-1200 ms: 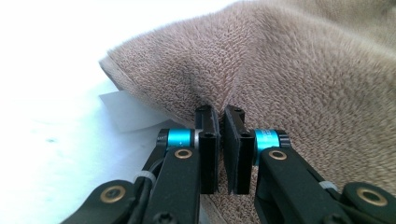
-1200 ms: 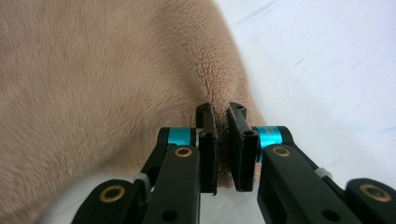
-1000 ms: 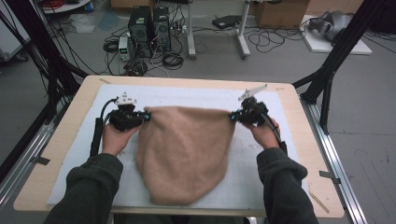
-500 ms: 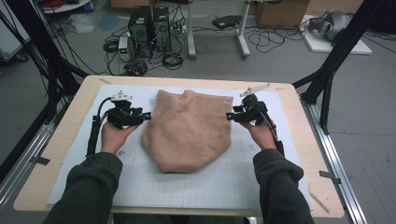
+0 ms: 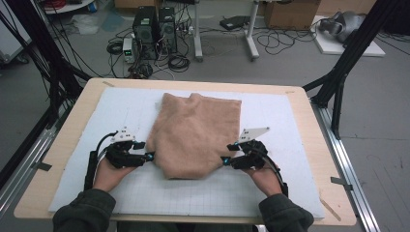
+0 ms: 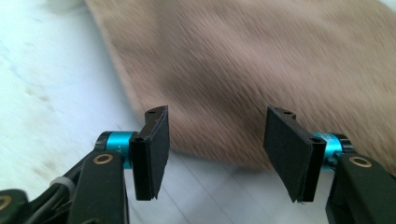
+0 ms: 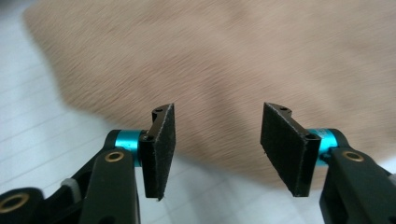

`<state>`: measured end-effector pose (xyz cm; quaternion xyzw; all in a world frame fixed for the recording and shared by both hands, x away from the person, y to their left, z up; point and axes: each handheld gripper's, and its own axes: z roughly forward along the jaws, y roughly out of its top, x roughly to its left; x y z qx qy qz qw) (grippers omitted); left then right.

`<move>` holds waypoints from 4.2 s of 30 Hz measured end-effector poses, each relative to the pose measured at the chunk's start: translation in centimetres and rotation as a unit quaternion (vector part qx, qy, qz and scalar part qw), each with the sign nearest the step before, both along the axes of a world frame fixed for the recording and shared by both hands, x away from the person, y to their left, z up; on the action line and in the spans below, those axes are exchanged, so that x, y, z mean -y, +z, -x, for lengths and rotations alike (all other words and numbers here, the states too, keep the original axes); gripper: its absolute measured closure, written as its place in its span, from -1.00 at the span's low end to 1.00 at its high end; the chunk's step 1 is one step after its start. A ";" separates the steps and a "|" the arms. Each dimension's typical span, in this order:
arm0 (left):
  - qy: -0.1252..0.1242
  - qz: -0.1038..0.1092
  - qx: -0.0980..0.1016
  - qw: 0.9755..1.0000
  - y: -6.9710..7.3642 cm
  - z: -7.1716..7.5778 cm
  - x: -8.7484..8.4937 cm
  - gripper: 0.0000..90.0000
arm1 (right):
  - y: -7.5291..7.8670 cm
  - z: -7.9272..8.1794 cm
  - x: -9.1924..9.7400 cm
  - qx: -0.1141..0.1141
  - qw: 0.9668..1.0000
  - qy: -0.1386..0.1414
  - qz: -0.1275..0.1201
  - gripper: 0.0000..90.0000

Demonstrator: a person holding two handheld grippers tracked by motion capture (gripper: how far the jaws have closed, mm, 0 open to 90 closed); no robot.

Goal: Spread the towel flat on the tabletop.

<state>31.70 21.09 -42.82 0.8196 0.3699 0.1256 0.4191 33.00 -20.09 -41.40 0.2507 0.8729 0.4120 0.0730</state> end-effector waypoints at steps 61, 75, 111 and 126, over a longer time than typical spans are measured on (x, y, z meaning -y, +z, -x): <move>0.077 0.023 0.045 0.996 3.0 -6.1 2.0 0.33 | 0.5 -9.0 -0.2 -0.018 0.996 -0.080 0.022 0.52; 0.034 0.021 0.038 0.998 2.0 0.7 -0.3 0.20 | 2.0 -0.7 0.1 0.029 0.999 -0.024 -0.006 0.36; 0.008 0.066 0.079 0.995 4.0 0.1 3.6 0.92 | 2.2 -0.7 -3.1 0.021 0.999 0.027 0.020 0.74; 0.033 0.068 0.101 0.992 6.6 0.2 1.6 0.92 | 6.2 -0.8 -0.4 0.044 0.999 0.014 0.004 0.75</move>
